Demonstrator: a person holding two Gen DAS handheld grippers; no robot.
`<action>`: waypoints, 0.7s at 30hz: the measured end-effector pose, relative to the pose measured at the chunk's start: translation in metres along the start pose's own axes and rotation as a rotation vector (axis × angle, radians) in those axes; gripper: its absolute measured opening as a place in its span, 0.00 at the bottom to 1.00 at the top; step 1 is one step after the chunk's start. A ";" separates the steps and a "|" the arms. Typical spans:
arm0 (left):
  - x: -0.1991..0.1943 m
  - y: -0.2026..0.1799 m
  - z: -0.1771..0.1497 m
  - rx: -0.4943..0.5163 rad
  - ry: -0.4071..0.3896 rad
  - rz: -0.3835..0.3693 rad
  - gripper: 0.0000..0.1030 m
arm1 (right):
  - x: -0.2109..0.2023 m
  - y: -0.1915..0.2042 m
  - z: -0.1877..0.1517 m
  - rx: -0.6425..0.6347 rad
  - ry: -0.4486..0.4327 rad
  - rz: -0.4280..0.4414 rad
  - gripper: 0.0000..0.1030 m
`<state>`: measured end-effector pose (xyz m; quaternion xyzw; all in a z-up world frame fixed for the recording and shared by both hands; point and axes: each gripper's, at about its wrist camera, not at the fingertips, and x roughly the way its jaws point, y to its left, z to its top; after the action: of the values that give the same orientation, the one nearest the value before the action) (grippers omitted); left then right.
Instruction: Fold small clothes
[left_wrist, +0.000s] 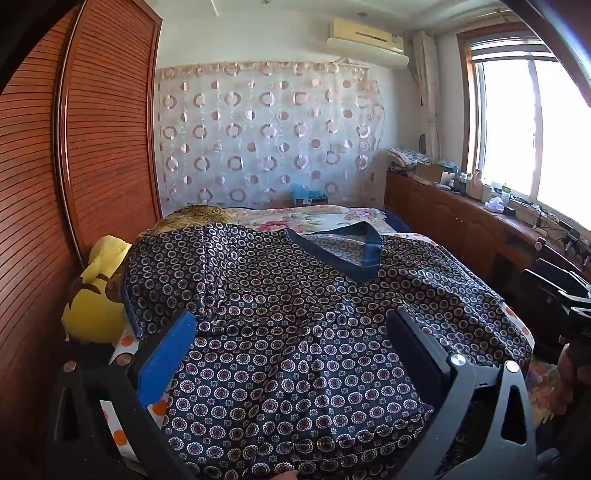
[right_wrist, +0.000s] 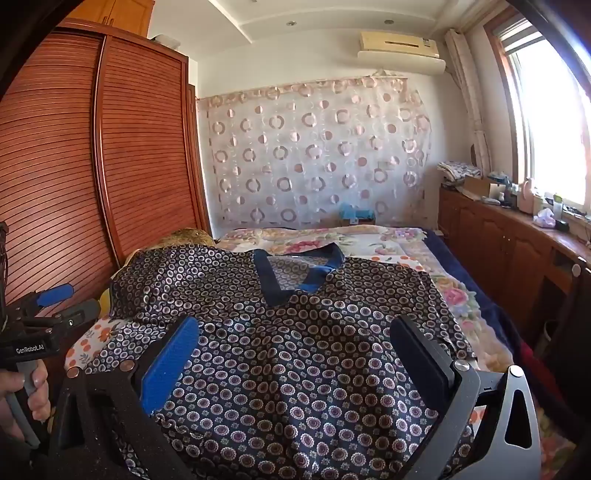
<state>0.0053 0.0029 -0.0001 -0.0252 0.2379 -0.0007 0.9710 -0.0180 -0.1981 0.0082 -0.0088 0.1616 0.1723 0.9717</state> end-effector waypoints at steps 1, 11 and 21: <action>0.002 0.001 0.001 -0.002 0.001 -0.001 1.00 | 0.000 0.000 0.000 -0.003 0.001 -0.002 1.00; -0.014 0.000 0.000 0.011 -0.062 0.029 1.00 | -0.002 0.003 -0.001 0.002 -0.004 -0.010 1.00; -0.015 0.001 0.002 0.009 -0.065 0.035 1.00 | -0.002 0.001 0.000 0.001 -0.005 -0.009 1.00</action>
<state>-0.0068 0.0041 0.0084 -0.0165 0.2066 0.0161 0.9782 -0.0203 -0.1980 0.0092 -0.0085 0.1592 0.1679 0.9728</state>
